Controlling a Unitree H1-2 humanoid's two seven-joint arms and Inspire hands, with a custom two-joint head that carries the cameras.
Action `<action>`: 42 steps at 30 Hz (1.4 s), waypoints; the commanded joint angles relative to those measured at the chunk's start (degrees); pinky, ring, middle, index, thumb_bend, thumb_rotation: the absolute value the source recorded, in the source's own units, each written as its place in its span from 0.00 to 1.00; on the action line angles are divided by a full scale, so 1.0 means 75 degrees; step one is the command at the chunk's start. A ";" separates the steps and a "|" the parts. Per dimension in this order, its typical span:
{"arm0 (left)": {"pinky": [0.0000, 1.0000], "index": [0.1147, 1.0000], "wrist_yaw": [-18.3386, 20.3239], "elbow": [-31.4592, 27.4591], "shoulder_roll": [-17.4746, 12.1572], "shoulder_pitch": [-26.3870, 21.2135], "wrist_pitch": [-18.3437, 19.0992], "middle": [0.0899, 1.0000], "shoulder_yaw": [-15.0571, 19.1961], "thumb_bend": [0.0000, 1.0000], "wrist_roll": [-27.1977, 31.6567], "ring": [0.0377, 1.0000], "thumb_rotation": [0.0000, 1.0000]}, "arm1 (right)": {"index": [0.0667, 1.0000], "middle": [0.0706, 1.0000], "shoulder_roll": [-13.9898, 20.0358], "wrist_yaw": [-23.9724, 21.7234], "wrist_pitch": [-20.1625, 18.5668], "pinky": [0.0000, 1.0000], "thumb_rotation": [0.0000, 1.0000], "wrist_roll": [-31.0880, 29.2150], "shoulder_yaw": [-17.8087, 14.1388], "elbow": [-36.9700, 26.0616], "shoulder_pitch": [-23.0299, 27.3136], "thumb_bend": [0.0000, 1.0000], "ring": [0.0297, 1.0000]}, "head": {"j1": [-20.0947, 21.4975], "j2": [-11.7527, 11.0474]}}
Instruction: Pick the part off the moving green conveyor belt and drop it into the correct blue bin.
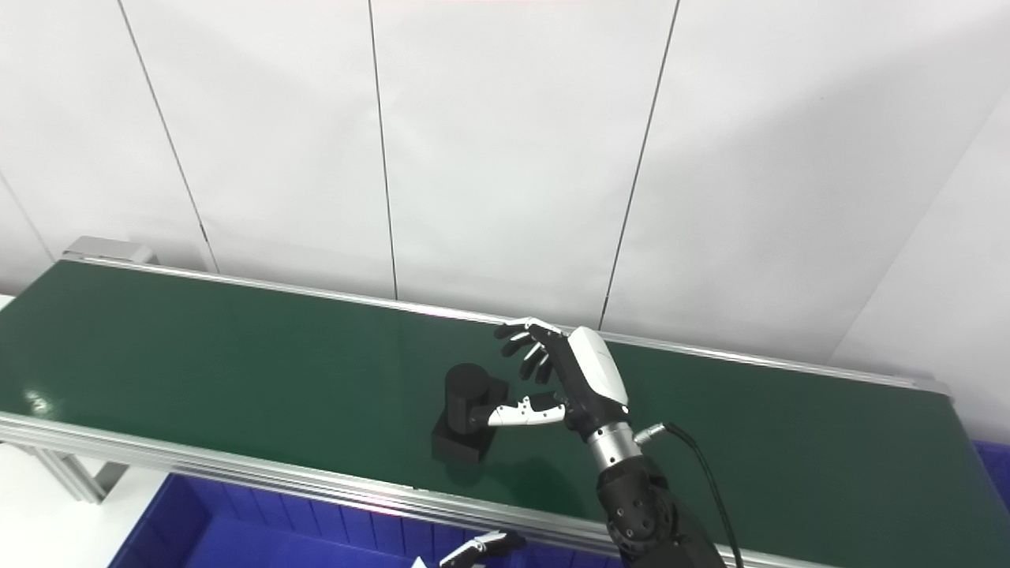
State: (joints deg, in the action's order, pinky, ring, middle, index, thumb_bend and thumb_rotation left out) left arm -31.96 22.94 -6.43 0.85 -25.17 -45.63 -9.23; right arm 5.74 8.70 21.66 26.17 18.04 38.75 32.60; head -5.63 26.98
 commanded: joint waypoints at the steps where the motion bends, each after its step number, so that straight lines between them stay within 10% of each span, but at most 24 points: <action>1: 0.70 0.74 0.0064 -0.0258 0.0012 -0.0019 -0.0234 0.84 0.0034 1.00 -0.0035 0.81 0.92 | 0.64 0.57 -0.0094 -0.0043 -0.0016 0.32 0.42 -0.0163 -0.0132 -0.0015 0.0294 0.99 0.42 | -0.0007 0.0009; 28: 0.71 0.76 0.0401 -0.0420 -0.0063 0.0167 -0.0234 0.85 0.0197 1.00 0.0026 0.82 0.91 | 0.66 0.61 0.0051 -0.0147 0.0032 0.36 0.40 -0.0023 -0.0081 0.0955 0.0336 0.95 0.45 | 0.0010 0.0088; 34: 0.71 0.76 0.0401 -0.0429 -0.0039 0.0184 -0.0234 0.85 0.0242 1.00 -0.0009 0.82 0.92 | 0.61 0.53 0.0008 -0.0233 -0.0028 0.35 0.20 -0.0077 -0.0086 0.0942 0.0309 0.78 0.42 | 0.0031 0.0080; 36: 0.71 0.76 0.0451 -0.0434 -0.0027 0.0193 -0.0234 0.85 0.0266 1.00 0.0023 0.82 0.92 | 0.52 0.43 -0.0008 -0.0093 -0.0001 0.33 0.04 0.0012 -0.0067 0.0966 0.0310 0.58 0.38 | 0.0031 0.0080; 42: 0.71 0.76 0.0476 -0.0420 -0.0004 0.0181 -0.0234 0.85 0.0307 1.00 0.0015 0.82 0.92 | 0.51 0.45 -0.0033 0.0239 0.0044 0.29 0.00 0.0180 -0.0052 0.1076 0.0350 0.51 0.35 | 0.0043 0.0081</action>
State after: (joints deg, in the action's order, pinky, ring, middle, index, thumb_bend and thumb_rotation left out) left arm -28.34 21.12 -7.08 2.61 -25.17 -43.46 -9.19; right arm 5.88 9.44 21.21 27.07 17.64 47.60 32.89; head -5.27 27.51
